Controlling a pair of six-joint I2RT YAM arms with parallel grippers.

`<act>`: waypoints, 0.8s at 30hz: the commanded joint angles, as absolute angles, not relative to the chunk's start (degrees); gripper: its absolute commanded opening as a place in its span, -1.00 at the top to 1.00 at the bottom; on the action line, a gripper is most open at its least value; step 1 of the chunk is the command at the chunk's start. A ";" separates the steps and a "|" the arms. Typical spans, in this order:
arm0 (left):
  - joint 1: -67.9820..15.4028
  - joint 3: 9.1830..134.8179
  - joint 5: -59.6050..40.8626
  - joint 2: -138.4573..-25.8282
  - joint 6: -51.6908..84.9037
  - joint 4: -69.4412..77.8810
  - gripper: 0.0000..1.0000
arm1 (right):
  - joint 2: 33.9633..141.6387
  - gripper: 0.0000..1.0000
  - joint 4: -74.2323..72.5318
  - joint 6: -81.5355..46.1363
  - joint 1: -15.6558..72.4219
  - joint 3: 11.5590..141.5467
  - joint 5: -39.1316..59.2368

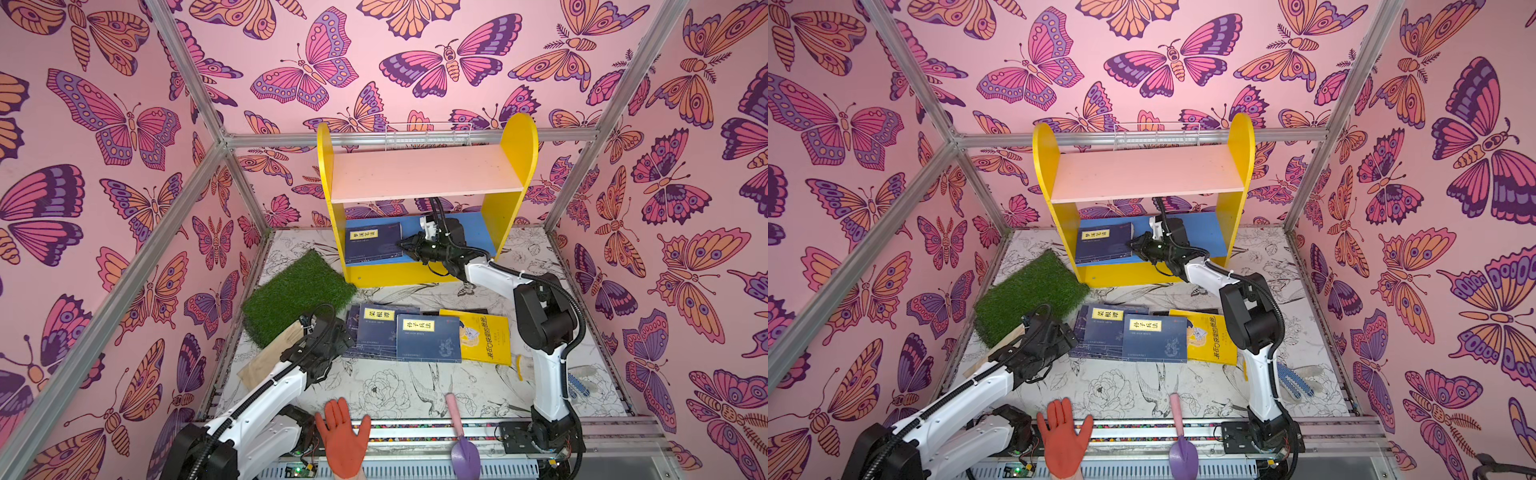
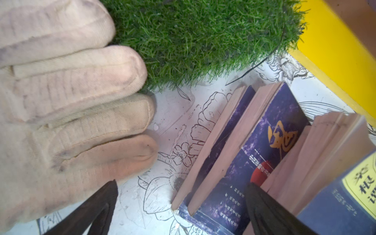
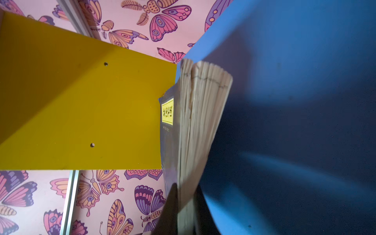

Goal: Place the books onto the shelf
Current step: 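Lower the book onto the blue shelf and open the right gripper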

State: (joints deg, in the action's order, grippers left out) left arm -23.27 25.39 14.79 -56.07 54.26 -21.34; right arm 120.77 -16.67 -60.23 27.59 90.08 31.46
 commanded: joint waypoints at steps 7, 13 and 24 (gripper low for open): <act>-23.07 26.54 14.33 -55.82 53.61 -22.95 -1.00 | 117.87 -0.13 0.64 -48.77 29.45 93.91 15.73; -23.12 26.41 14.28 -54.63 53.61 -23.26 -1.00 | 119.07 -0.27 10.63 -42.40 30.04 100.57 9.41; -23.11 25.71 14.85 -53.98 54.58 -23.47 -1.00 | 113.93 0.07 9.99 -35.87 31.63 93.78 10.72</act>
